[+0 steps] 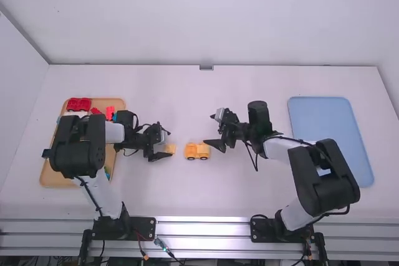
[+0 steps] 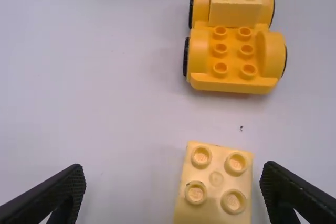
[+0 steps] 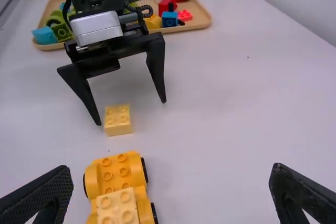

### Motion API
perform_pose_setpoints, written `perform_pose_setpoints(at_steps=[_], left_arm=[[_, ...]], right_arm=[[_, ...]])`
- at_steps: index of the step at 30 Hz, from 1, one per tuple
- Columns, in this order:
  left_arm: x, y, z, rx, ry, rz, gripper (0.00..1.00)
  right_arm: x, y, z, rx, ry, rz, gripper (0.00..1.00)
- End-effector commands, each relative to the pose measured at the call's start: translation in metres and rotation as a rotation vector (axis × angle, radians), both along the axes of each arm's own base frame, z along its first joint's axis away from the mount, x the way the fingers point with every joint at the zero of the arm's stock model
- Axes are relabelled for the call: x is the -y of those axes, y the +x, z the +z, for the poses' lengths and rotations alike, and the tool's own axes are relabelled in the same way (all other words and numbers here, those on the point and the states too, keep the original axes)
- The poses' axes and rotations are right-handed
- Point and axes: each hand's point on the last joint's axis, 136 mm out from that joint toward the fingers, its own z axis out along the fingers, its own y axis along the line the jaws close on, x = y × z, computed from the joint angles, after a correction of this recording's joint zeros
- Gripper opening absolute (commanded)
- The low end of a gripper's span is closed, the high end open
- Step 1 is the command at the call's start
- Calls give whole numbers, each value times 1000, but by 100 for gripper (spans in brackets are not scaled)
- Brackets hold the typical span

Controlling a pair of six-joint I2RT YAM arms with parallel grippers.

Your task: Assemble lego blocks to make yellow taxi

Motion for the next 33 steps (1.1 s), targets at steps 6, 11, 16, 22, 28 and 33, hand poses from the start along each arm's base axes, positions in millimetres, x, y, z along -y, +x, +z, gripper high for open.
perform_pose_setpoints(at_steps=[6,11,16,22,28,33], left_arm=[[4,-10,-9,-27,-1,-42,77],[10,-12,-14,-26,4,-64,68],[14,-12,-17,-10,14,-78,57],[8,-12,-23,-23,63,-71,52],[3,-10,-25,-66,105,-67,63],[0,-9,-23,-85,128,-80,57]], right_arm=[[-2,-4,-1,-15,15,23,99],[-2,-4,0,-5,18,26,99],[-2,-3,1,-7,19,25,99],[-2,-3,1,-10,18,25,99],[-2,-3,1,-11,18,24,99],[-2,-3,1,-11,17,25,99]])
